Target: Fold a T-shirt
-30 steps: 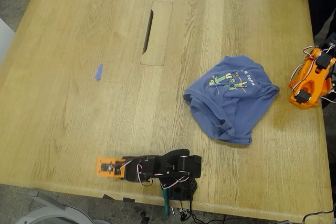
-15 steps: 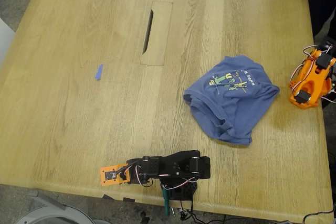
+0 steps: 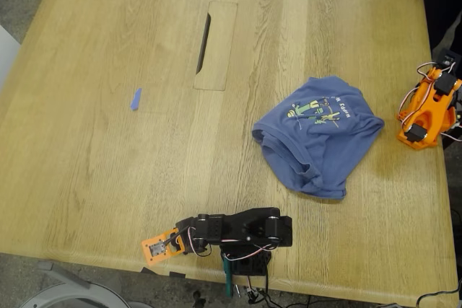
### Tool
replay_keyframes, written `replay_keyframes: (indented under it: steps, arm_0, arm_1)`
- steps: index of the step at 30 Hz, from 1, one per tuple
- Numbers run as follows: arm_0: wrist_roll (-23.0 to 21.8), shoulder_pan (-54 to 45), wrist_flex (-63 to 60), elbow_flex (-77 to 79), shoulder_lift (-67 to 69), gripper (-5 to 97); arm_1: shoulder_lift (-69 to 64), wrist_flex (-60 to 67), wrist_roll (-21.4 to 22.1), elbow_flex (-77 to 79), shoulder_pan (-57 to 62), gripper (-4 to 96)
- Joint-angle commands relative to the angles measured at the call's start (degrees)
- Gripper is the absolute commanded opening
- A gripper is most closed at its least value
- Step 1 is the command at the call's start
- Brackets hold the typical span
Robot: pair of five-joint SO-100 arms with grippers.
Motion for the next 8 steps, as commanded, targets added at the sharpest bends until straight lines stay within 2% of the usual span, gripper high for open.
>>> replay_keyframes:
  steps: [1, 8]
  arm_0:
    - [1.76, 0.44, 2.72, 0.70, -0.44, 0]
    - [2.55, 0.44, 2.72, 0.70, -0.44, 0]
  arm_1:
    - [0.00, 0.26, -0.35, 3.96, 4.13, 0.4]
    - [0.00, 0.26, -0.35, 3.96, 4.13, 0.4]
